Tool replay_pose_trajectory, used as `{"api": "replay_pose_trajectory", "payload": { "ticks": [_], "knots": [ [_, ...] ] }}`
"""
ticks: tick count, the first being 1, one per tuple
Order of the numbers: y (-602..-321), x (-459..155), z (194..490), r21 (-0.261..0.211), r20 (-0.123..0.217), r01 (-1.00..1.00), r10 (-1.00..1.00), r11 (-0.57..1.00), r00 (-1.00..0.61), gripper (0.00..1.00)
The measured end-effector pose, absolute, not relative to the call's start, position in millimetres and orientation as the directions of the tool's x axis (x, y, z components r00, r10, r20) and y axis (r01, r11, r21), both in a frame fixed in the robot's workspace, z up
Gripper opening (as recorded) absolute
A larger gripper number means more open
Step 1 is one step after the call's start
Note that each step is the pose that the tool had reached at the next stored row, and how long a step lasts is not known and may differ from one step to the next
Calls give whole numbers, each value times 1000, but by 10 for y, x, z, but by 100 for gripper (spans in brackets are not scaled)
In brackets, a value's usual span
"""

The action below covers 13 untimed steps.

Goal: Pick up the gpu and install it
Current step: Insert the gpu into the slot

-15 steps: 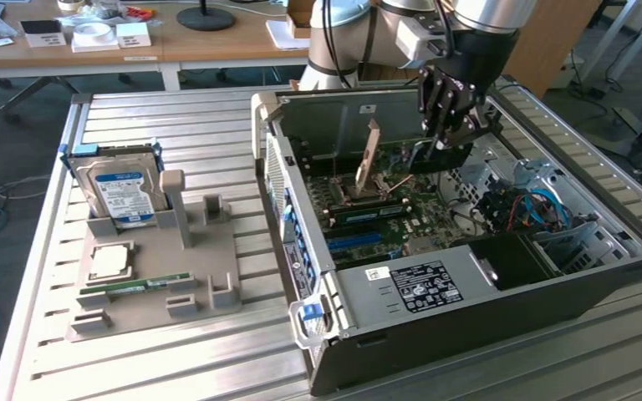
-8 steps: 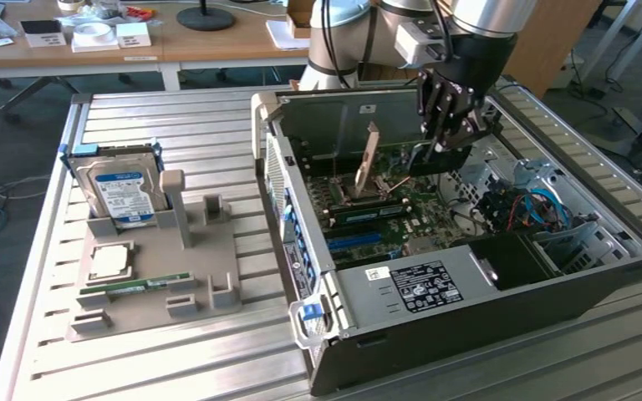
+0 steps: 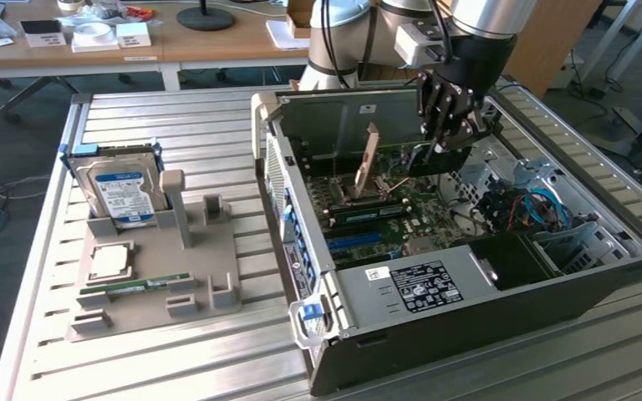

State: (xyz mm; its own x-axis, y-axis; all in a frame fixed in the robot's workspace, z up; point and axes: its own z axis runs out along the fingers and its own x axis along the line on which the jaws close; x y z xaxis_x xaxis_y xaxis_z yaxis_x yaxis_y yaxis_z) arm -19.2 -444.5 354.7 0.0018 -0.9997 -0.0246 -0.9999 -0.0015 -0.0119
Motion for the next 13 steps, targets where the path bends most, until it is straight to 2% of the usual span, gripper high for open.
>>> {"api": "replay_pose_trajectory", "payload": {
  "ticks": [13],
  "knots": [
    [-4460, -202, 3459, -12, -25, -1000, -1000, -8, 8, 27]
  ]
}}
